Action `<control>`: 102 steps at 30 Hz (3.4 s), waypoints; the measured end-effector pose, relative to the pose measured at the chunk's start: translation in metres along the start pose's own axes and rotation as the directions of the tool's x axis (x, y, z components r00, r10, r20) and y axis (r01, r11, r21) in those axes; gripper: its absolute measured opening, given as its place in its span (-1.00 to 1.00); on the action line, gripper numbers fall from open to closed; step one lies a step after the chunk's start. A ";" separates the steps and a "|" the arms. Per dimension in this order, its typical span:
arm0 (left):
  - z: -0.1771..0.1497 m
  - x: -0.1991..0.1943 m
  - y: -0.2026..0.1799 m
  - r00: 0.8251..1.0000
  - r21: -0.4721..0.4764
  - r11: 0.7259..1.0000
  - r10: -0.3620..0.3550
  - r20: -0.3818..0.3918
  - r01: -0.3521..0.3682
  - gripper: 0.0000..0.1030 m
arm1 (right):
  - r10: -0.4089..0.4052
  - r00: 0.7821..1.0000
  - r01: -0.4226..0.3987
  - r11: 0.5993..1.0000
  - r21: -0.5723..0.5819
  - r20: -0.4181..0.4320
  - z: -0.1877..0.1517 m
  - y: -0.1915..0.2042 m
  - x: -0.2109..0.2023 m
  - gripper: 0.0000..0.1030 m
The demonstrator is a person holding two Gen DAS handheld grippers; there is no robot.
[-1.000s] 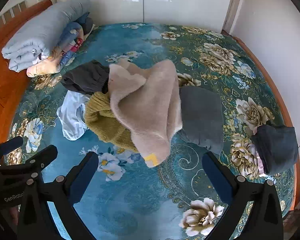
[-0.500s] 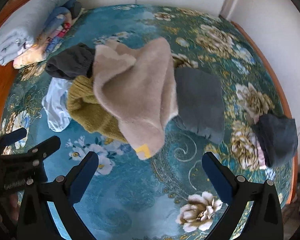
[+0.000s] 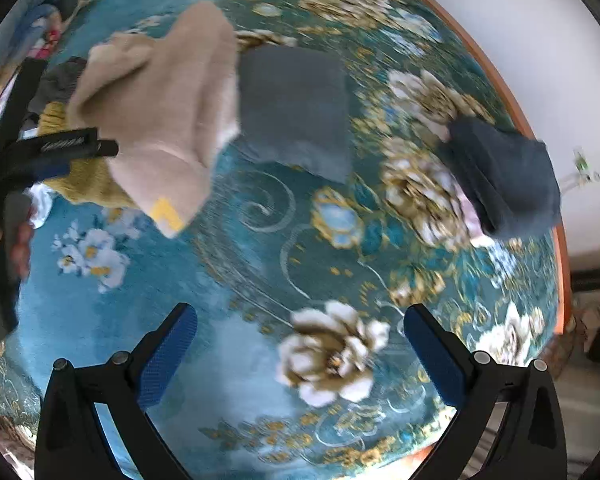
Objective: Fold clothes
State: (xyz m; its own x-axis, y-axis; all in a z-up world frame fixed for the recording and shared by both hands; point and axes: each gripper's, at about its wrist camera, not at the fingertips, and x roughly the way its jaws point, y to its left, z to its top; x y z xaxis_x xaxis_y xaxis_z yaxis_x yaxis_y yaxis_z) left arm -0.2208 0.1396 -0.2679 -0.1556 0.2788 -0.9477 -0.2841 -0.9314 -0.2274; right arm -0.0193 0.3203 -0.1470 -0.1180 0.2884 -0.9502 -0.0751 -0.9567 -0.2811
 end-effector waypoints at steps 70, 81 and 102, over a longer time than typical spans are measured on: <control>-0.371 -0.076 0.137 0.961 -0.859 0.471 -0.265 0.082 0.203 0.24 | 0.514 0.841 -0.457 0.842 0.286 -0.171 -0.097 -0.036 0.116 1.00; -0.385 -0.029 0.166 0.909 -0.918 0.153 -0.267 0.319 0.367 0.20 | 0.610 0.774 -0.497 0.751 0.436 -0.168 -0.077 -0.018 0.186 0.35; -0.305 -0.283 0.113 0.856 -0.724 0.530 -0.007 0.517 0.442 -0.83 | 0.808 0.573 -0.813 0.538 0.223 0.137 -0.026 -0.055 -0.033 -0.82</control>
State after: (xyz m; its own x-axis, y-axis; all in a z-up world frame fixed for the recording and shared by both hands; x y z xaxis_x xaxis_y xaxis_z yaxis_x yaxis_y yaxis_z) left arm 0.0792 -0.1162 -0.0936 -0.6208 0.3658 -0.6934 0.4654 -0.5398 -0.7015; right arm 0.0140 0.3627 -0.1039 -0.2638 -0.6026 -0.7532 -0.1657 -0.7409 0.6508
